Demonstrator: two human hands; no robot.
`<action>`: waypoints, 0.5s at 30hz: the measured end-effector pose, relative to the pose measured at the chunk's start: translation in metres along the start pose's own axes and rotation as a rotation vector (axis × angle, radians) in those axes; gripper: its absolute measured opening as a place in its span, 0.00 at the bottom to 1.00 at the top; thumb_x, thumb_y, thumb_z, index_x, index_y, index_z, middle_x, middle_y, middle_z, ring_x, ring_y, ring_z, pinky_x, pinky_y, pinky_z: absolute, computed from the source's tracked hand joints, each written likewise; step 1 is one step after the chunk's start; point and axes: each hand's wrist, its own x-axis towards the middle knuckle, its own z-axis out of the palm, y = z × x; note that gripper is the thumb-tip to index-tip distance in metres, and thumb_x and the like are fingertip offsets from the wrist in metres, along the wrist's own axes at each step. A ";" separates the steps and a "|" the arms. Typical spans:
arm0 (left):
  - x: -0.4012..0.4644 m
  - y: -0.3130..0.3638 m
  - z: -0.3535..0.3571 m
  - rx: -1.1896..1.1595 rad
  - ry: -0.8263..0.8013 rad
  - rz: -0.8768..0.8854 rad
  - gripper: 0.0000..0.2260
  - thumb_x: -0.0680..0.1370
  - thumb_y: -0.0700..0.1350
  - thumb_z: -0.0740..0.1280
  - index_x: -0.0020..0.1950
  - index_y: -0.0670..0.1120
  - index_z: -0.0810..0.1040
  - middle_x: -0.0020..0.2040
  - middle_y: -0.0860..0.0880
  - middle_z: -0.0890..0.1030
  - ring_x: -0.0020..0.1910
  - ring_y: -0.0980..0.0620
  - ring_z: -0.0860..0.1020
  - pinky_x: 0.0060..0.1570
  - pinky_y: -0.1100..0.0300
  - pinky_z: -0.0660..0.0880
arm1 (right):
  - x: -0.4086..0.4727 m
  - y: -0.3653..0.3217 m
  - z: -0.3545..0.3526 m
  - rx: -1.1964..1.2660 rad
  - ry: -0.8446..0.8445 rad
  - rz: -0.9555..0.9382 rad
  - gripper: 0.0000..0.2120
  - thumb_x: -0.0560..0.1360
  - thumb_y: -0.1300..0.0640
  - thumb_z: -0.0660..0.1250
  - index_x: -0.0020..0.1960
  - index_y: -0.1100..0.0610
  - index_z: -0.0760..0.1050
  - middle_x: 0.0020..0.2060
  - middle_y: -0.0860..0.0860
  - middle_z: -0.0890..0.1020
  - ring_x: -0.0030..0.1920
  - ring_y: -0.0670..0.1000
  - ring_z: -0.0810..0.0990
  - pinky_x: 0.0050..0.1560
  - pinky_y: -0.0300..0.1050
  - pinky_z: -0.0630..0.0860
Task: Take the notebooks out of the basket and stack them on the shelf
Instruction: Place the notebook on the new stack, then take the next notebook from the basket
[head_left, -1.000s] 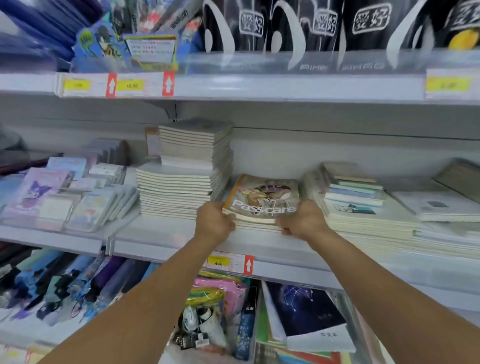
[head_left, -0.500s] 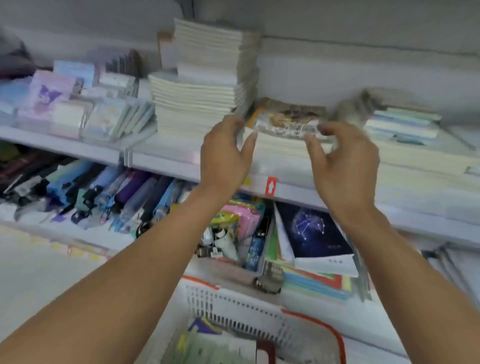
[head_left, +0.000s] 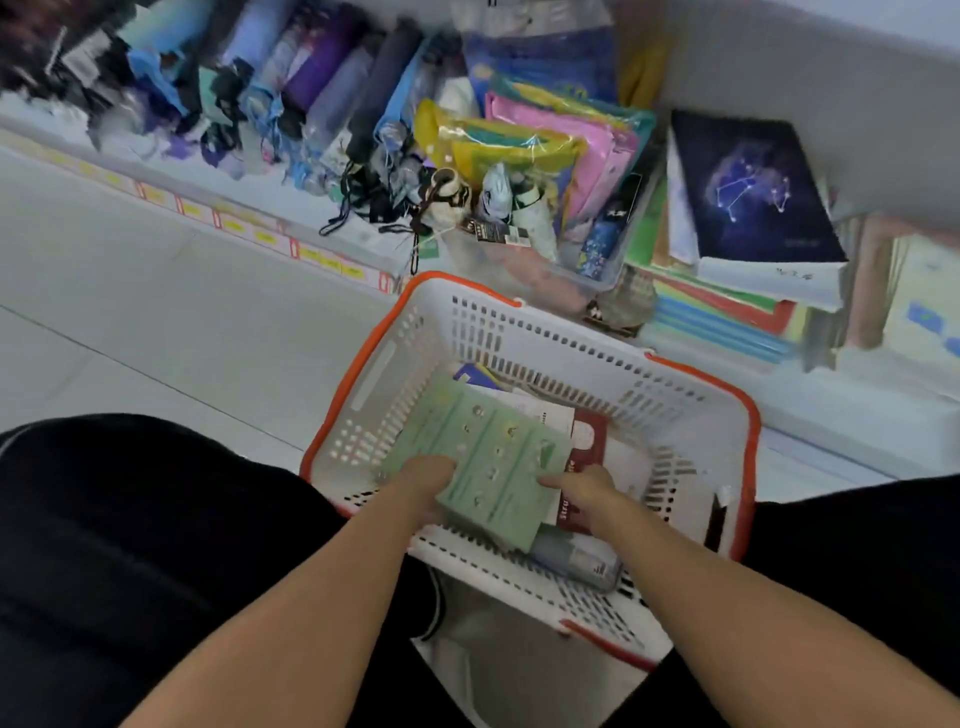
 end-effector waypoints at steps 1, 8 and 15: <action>0.003 -0.001 -0.002 -0.042 -0.021 -0.015 0.08 0.82 0.41 0.61 0.45 0.39 0.74 0.27 0.44 0.79 0.25 0.51 0.78 0.35 0.62 0.80 | 0.001 -0.001 0.002 0.045 -0.008 0.039 0.20 0.69 0.58 0.78 0.56 0.62 0.75 0.55 0.55 0.79 0.55 0.56 0.78 0.59 0.52 0.76; 0.071 -0.023 -0.012 -0.308 -0.103 -0.227 0.24 0.75 0.50 0.69 0.69 0.46 0.71 0.63 0.41 0.78 0.53 0.40 0.81 0.57 0.45 0.76 | 0.023 -0.001 0.007 0.172 -0.151 0.214 0.23 0.70 0.53 0.77 0.61 0.58 0.75 0.52 0.53 0.78 0.55 0.55 0.76 0.62 0.58 0.74; 0.042 -0.017 -0.002 -0.500 -0.146 -0.240 0.23 0.69 0.53 0.76 0.61 0.46 0.80 0.52 0.43 0.85 0.56 0.44 0.82 0.55 0.51 0.77 | 0.018 -0.012 0.012 0.491 -0.195 0.111 0.09 0.81 0.59 0.64 0.60 0.59 0.75 0.51 0.56 0.82 0.48 0.56 0.81 0.43 0.52 0.79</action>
